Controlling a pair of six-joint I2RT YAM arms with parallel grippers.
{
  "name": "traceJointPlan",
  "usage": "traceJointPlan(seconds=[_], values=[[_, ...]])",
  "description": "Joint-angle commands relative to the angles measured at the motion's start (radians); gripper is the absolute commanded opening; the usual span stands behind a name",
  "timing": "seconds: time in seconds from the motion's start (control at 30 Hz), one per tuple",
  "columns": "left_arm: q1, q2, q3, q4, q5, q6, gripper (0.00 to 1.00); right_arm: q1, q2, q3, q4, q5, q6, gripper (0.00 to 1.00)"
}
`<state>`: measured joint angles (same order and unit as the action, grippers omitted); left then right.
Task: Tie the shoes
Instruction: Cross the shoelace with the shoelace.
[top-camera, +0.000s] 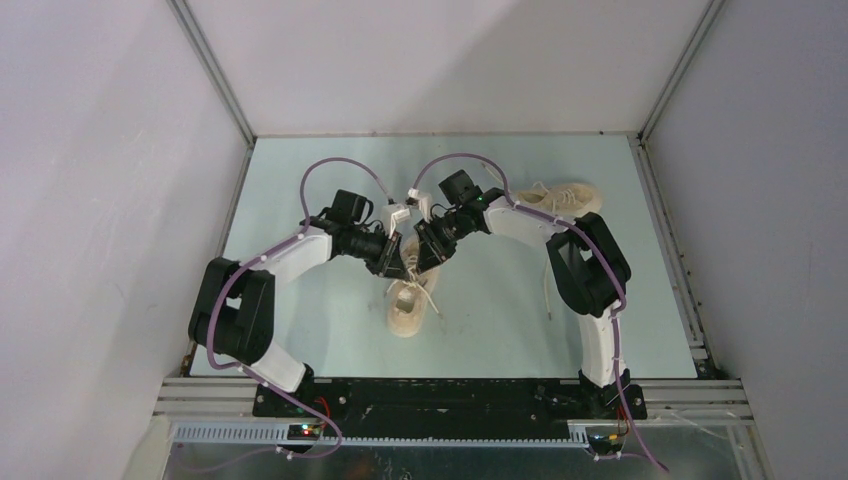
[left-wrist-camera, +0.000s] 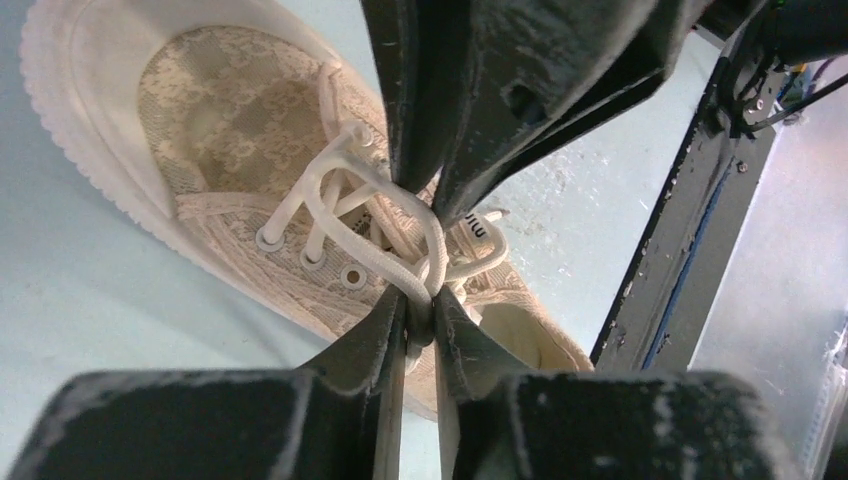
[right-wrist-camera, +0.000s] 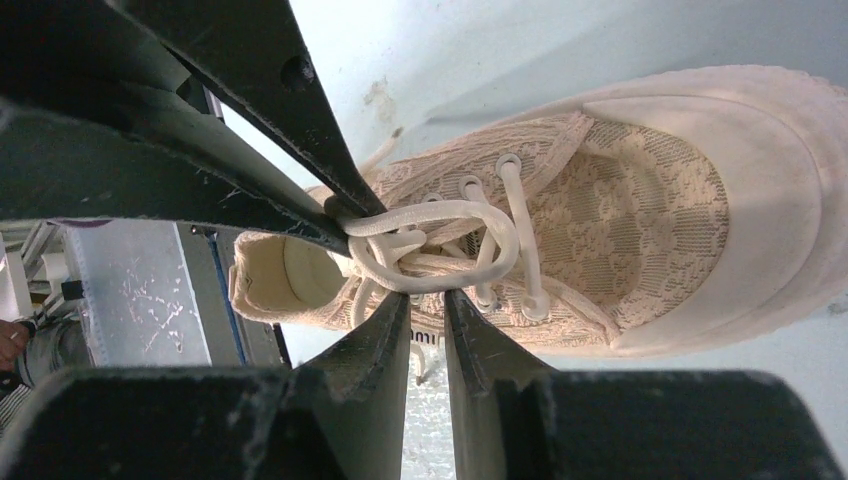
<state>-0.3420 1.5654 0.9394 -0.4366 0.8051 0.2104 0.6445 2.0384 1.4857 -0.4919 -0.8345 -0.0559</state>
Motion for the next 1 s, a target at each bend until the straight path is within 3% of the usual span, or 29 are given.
traceJointPlan(seconds=[0.0, 0.2, 0.6, 0.97], values=[[-0.008, -0.022, 0.027, 0.036, -0.034, 0.009, 0.15, 0.009, -0.007, 0.032, 0.024, -0.026, -0.003, 0.22], [-0.010, -0.046, -0.024, 0.114, -0.045, -0.010, 0.01, 0.024, 0.019, 0.047, 0.029, -0.010, -0.007, 0.22], [-0.028, -0.066, -0.069, 0.178, -0.064, -0.019, 0.00, 0.035, 0.059, 0.071, 0.037, -0.035, -0.021, 0.28], [-0.037, -0.102, -0.060, 0.103, -0.139, 0.005, 0.00, 0.042, 0.064, 0.070, 0.071, -0.054, -0.035, 0.38]])
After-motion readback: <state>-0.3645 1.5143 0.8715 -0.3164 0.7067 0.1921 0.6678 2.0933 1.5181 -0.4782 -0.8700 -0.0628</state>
